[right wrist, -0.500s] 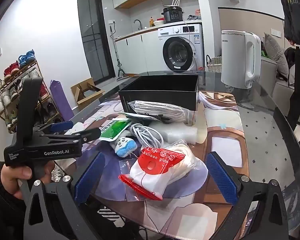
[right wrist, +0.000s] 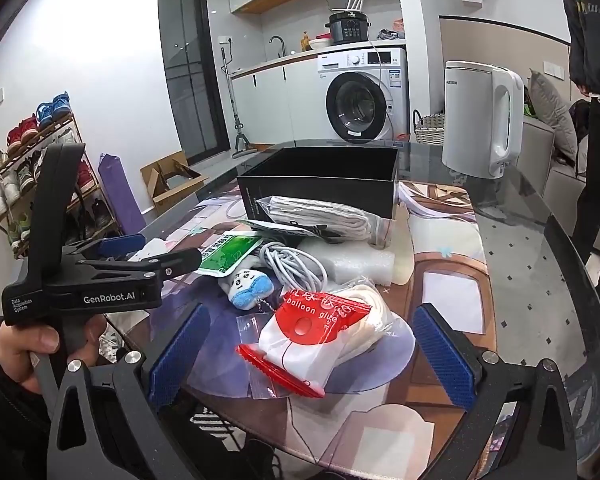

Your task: Organize soft objects

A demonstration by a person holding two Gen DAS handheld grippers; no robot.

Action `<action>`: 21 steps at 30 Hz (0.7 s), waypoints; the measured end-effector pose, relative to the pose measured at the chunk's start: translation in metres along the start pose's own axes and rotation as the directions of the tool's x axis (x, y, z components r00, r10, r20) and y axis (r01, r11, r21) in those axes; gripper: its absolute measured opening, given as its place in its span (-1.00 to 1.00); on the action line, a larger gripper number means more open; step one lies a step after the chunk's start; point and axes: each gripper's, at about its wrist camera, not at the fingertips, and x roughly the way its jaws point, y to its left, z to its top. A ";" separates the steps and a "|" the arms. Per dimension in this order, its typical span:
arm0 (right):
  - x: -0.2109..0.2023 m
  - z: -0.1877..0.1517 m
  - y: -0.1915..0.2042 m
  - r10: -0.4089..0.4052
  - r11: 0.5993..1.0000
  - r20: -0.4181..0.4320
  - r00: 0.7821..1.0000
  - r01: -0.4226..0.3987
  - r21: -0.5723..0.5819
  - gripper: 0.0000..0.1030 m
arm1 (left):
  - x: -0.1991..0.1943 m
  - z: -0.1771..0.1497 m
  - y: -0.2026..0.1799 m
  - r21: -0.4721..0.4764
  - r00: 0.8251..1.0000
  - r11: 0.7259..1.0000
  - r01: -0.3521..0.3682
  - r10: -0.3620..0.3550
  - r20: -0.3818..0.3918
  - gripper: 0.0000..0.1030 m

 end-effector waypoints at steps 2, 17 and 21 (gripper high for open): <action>0.000 0.000 0.000 0.002 1.000 0.001 1.000 -0.002 -0.001 0.99 | 0.000 0.000 0.001 0.001 1.000 1.000 0.001 -0.001 0.001 1.00; -0.001 0.000 0.001 -0.003 1.000 0.005 1.000 0.003 -0.009 0.99 | -0.004 0.004 0.003 -0.005 1.000 1.000 0.004 -0.004 0.007 1.00; 0.000 0.000 0.001 -0.005 1.000 0.004 1.000 0.005 -0.008 0.99 | -0.004 0.004 0.004 -0.005 1.000 1.000 0.005 -0.005 0.007 1.00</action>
